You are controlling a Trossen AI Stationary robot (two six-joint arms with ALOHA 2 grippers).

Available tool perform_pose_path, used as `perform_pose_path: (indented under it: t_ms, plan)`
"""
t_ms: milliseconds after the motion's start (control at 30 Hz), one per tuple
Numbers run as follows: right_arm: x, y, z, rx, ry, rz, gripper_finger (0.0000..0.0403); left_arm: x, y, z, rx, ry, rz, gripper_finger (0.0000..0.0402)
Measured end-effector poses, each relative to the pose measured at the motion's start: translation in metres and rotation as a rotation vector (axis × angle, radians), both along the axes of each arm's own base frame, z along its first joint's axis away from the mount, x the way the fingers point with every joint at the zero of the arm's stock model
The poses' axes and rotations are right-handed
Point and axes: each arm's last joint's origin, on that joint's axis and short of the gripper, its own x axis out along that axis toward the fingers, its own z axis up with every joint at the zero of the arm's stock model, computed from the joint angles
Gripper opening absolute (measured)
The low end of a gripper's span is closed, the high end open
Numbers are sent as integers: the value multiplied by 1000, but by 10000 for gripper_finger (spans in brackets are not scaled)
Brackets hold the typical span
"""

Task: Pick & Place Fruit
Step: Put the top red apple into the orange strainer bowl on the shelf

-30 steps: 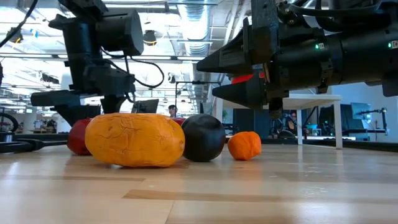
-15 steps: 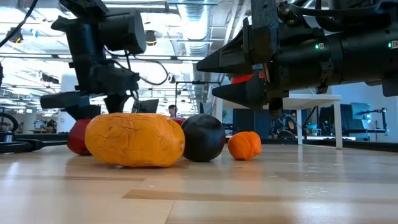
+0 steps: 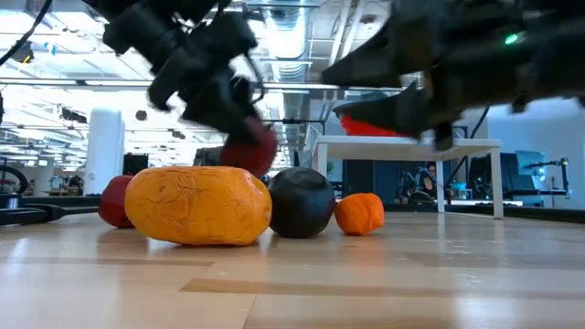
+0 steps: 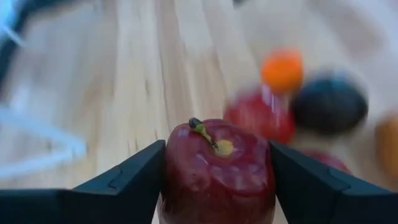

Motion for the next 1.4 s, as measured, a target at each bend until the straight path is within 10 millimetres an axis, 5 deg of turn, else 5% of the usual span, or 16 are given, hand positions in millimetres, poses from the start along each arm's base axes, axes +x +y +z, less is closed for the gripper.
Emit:
perform_pose_path:
  t_ms: [200,367,700,1000,1400]
  plan:
    - [-28,20,24,-107,35,-76,291,16,4,30,-102,-344,9,258]
    - [-38,27,38,-157,60,-106,291,33,19,73,-133,-533,59,249]
    - [-36,24,38,-147,55,-120,291,55,91,159,-94,-794,214,257]
    - [-29,15,38,-125,44,-155,291,122,158,142,-90,-777,261,261]
    - [-31,18,38,-108,32,-143,291,124,208,114,-102,-749,488,265]
